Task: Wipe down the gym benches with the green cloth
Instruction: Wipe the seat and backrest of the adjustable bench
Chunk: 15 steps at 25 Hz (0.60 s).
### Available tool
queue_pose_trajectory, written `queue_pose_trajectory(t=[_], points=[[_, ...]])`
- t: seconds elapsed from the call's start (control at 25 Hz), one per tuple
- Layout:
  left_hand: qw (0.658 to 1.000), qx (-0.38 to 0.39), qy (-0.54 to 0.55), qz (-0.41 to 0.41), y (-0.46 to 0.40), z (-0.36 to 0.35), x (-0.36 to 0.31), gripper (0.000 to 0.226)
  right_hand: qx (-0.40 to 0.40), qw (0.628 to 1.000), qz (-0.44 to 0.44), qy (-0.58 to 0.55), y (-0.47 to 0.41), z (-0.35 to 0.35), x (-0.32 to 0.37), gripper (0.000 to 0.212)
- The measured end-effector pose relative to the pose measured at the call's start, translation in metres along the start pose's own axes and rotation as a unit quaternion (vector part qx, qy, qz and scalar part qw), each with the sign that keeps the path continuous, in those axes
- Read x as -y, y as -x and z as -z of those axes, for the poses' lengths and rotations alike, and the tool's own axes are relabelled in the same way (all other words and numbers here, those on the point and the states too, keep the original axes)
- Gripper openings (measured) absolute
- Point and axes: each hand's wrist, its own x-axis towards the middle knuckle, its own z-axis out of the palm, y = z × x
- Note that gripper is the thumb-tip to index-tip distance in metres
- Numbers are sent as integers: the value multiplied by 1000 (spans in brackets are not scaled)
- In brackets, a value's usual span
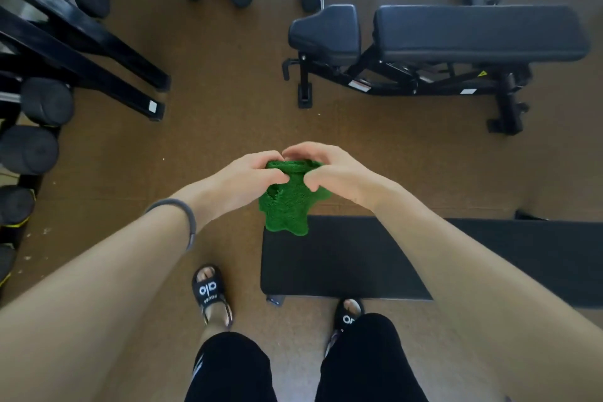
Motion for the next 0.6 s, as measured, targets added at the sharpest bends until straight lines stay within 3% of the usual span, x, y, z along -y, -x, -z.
queue_pose_trajectory(t=[0.16, 0.24, 0.44, 0.6], points=[[993, 44, -95, -44, -28, 75, 17, 14, -32, 986, -15, 163, -53, -17, 25, 22], [986, 73, -138, -60, -47, 117, 30, 18, -59, 980, -26, 186, -82, -32, 38, 17], [979, 118, -152, -71, -85, 241, 59, 21, -104, 986, -98, 92, -177, -75, 91, 21], [985, 120, -112, -46, -108, 324, 70, 14, -84, 983, -148, -75, -232, -94, 137, 33]])
